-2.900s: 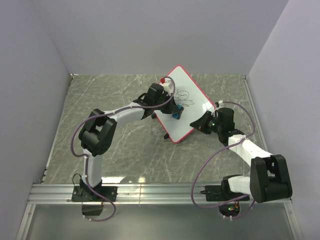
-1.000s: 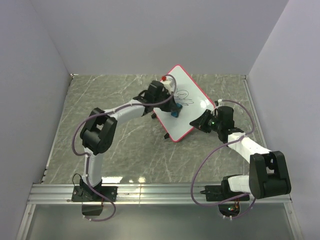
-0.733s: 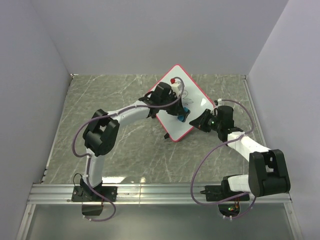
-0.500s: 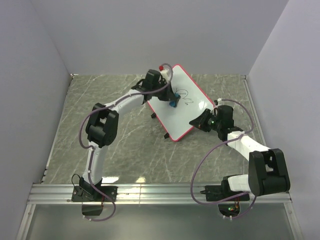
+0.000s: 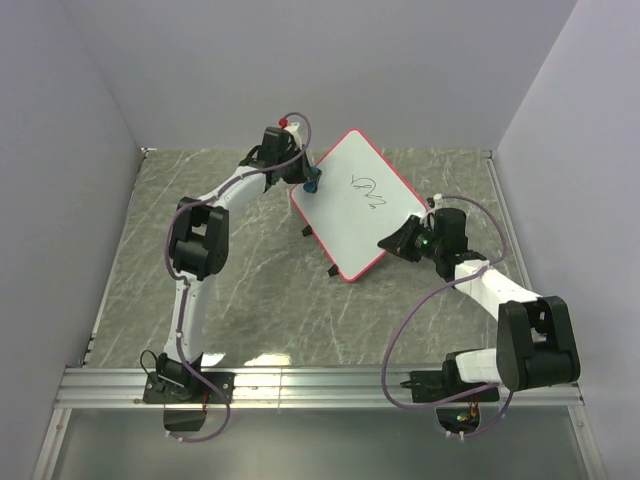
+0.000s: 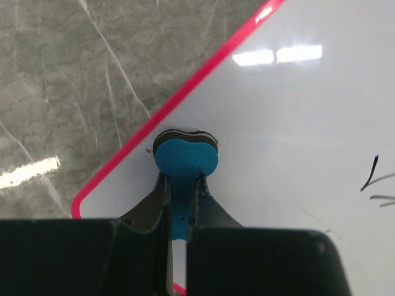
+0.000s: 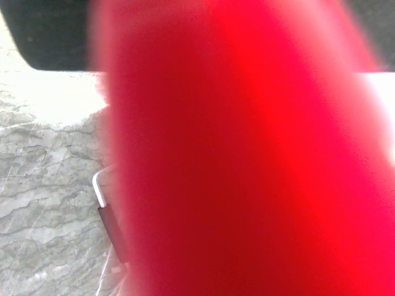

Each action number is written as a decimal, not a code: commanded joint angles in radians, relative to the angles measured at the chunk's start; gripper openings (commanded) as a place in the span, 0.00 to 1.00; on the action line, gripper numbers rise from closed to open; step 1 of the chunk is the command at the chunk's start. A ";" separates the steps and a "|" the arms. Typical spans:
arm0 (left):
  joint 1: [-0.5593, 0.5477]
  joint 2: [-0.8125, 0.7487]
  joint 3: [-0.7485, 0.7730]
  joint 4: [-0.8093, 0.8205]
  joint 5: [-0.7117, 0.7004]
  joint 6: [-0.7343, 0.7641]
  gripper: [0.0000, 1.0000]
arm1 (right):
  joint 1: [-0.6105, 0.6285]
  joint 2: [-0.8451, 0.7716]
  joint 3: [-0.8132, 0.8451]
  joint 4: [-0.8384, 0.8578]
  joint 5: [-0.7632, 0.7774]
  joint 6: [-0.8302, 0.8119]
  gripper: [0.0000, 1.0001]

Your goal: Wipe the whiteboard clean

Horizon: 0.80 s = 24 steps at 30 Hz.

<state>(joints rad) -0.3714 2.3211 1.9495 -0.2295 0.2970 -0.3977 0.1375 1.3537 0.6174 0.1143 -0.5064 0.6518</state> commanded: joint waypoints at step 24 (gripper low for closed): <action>-0.161 -0.114 -0.166 -0.089 0.079 0.045 0.00 | 0.034 0.065 -0.054 -0.229 0.109 -0.107 0.00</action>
<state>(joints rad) -0.6262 2.1220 1.7359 -0.2638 0.4515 -0.3702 0.1368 1.3590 0.6189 0.1169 -0.4911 0.6479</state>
